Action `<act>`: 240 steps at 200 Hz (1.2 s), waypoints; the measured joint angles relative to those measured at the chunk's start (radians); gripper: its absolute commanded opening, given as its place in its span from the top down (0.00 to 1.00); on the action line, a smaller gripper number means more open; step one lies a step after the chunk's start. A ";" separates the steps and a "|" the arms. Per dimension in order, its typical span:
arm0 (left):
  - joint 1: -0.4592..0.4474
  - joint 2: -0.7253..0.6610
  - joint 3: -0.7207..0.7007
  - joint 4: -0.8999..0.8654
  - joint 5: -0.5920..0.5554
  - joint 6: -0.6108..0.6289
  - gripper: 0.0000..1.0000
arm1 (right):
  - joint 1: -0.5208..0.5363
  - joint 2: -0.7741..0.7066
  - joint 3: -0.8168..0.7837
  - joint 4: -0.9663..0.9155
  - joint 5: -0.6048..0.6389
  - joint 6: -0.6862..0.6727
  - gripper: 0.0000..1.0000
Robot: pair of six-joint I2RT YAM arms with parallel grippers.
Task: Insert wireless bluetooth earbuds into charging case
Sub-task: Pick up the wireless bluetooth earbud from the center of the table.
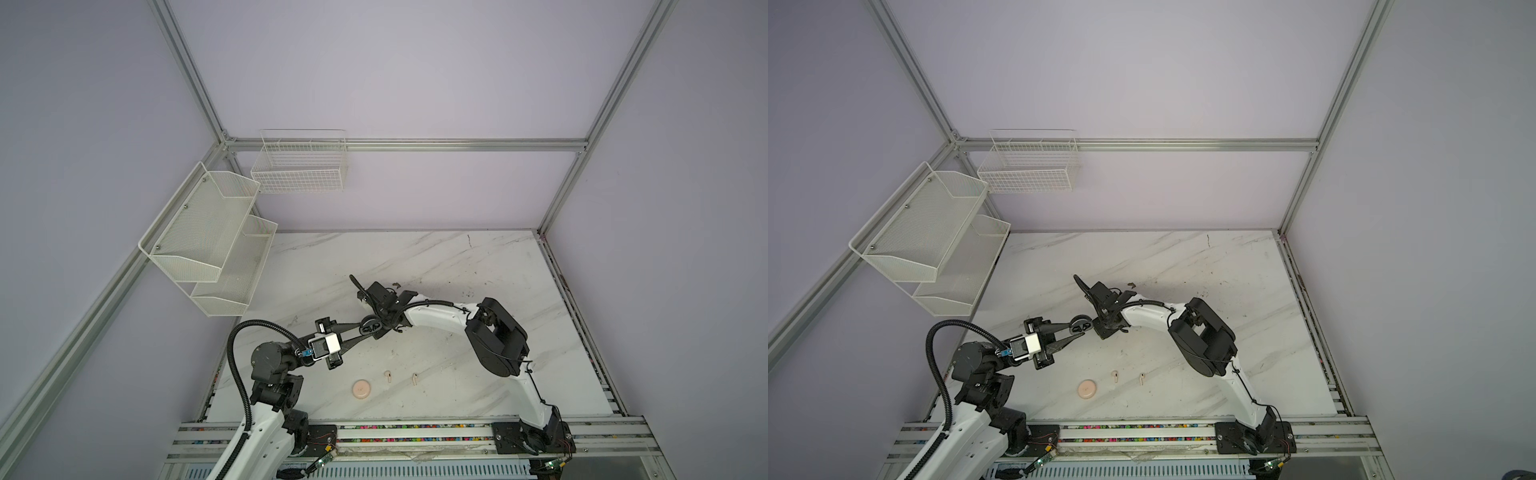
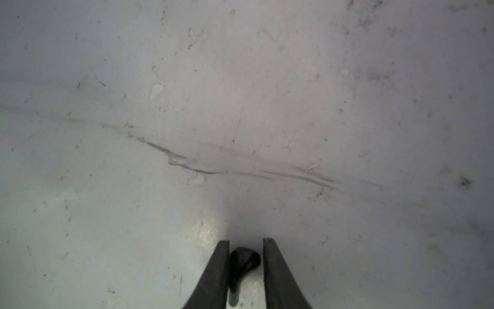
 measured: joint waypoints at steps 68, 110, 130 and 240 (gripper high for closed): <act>0.004 0.000 0.000 0.000 -0.001 0.000 1.00 | 0.003 0.001 0.003 -0.008 0.021 0.015 0.79; 0.004 0.018 0.000 0.007 -0.006 -0.002 1.00 | -0.002 -0.001 0.003 -0.011 0.049 0.044 0.80; 0.004 0.042 0.000 0.021 -0.017 -0.014 1.00 | -0.011 -0.010 -0.007 -0.013 0.069 0.061 0.80; -0.007 0.204 0.000 0.154 -0.101 -0.094 1.00 | -0.143 -0.251 -0.273 0.174 0.120 0.183 0.81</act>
